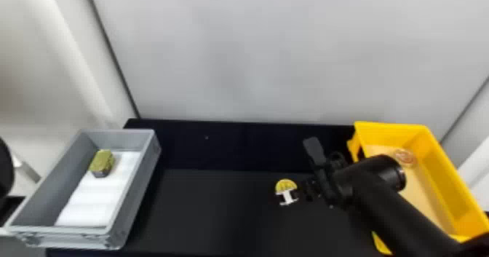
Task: Pick up the round yellow can and place it in the yellow rectangular box
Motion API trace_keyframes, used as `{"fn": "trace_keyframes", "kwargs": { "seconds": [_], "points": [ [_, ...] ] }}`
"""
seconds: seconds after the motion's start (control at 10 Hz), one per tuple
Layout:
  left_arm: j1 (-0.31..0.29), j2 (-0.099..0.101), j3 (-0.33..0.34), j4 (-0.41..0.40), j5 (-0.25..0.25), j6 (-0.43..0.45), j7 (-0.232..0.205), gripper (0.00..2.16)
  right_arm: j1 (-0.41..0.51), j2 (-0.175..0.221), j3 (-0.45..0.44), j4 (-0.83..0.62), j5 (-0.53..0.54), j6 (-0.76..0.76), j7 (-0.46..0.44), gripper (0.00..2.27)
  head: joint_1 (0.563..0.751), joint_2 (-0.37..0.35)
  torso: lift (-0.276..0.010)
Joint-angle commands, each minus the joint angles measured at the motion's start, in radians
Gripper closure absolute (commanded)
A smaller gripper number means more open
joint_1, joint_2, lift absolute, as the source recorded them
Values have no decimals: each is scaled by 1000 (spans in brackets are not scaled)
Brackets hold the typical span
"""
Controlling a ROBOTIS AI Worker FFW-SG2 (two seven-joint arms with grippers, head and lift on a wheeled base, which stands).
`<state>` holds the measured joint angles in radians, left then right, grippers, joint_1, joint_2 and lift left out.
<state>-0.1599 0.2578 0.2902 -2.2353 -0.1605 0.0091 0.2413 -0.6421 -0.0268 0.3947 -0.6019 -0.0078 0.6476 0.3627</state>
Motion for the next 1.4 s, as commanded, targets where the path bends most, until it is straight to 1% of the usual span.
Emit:
{"fn": "trace_keyframes", "kwargs": {
  "seconds": [0.0, 0.4, 0.6, 0.8, 1.1, 1.2, 1.3],
  "points": [
    [3, -2, 1, 0, -1, 2, 1, 180, 1, -5, 3, -21, 3, 23, -2, 773, 694, 54, -3],
    [3, -2, 5, 0, -2, 3, 0, 179, 16, -10, -2, -56, 5, 40, -2, 773, 694, 54, -3],
    [5, -3, 6, -1, -2, 5, 0, 179, 30, -12, -17, -101, 6, 74, -2, 773, 694, 54, -3],
    [13, 0, 14, -7, -2, 9, 0, 179, 65, -24, -37, -242, 20, 163, -2, 773, 694, 54, -3],
    [33, 2, 29, -17, 4, 11, 1, 179, 122, -61, -72, -564, 75, 387, 1, 773, 694, 54, -3],
    [39, 3, 34, -18, 6, 12, 1, 179, 130, -67, -99, -674, 97, 445, 3, 773, 694, 54, -3],
    [37, 5, 34, -20, 6, 15, 0, 179, 128, -65, -128, -782, 144, 496, 22, 773, 694, 54, -3]
  ]
}}
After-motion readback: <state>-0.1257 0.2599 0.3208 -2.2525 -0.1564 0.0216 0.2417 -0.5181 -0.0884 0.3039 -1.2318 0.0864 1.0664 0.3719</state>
